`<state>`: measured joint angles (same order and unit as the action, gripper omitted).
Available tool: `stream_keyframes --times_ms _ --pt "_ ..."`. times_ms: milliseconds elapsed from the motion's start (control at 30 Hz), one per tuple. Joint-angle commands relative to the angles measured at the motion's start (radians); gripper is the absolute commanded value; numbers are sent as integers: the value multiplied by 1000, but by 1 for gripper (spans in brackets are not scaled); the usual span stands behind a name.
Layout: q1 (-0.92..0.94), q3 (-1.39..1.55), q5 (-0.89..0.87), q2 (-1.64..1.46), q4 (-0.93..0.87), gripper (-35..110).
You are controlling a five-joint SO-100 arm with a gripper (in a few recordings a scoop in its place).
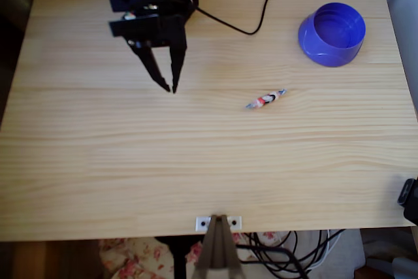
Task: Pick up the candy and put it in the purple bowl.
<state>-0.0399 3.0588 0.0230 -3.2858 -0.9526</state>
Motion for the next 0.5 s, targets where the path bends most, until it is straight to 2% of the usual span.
stream_keyframes --times_ms 0,233,467 --pt "3 -20 -5 -14 -3 0" --pt "2 -97 49 -14 -32 0" --pt "-97 -249 55 0 -130 -1"
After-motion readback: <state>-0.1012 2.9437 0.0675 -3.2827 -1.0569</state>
